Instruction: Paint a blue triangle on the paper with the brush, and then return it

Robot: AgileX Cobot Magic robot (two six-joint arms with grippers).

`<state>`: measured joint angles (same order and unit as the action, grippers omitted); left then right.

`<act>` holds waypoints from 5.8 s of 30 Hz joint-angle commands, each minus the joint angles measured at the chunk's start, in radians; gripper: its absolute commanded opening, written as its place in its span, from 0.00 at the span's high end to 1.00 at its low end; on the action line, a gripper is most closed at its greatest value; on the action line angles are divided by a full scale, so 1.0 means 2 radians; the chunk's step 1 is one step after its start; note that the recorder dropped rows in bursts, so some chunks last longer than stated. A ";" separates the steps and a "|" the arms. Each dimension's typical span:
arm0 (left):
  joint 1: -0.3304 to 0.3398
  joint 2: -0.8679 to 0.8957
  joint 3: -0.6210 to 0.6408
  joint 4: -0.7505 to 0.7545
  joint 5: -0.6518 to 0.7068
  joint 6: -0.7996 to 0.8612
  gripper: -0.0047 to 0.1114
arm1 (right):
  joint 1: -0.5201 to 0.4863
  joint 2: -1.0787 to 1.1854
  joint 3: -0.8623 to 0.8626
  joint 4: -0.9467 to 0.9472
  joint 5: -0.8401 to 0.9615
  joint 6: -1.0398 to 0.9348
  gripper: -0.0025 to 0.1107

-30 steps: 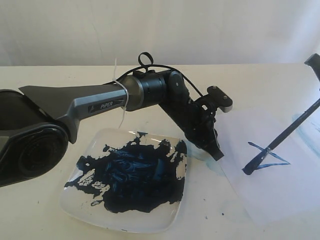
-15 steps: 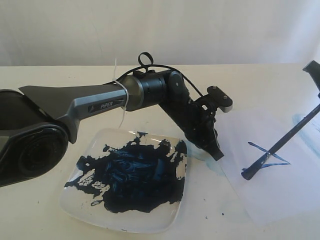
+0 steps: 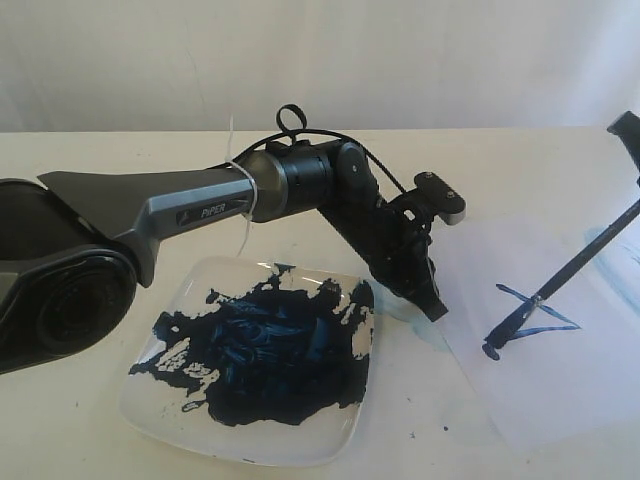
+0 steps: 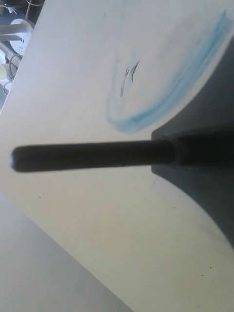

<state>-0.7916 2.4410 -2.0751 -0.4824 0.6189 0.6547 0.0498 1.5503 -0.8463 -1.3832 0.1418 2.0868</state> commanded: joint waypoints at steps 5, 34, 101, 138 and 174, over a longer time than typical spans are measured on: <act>0.000 0.002 0.002 0.002 0.023 0.001 0.96 | 0.000 0.006 -0.013 -0.002 0.005 0.002 0.98; 0.000 0.002 0.002 0.002 0.022 0.001 0.96 | 0.000 0.030 -0.030 -0.002 0.013 0.002 0.98; 0.000 0.002 0.002 0.002 0.023 0.001 0.96 | -0.001 0.094 -0.138 -0.028 0.057 0.002 0.98; 0.000 0.002 0.002 -0.001 0.057 0.001 0.96 | -0.045 -0.115 -0.079 -0.155 -0.343 -0.191 0.98; 0.000 0.002 0.002 -0.003 0.057 0.001 0.96 | -0.045 0.046 -0.038 0.180 -0.469 -0.597 0.98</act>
<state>-0.7916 2.4392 -2.0751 -0.5030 0.6870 0.6547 -0.0290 1.6276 -0.9247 -1.0500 -0.7682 0.9117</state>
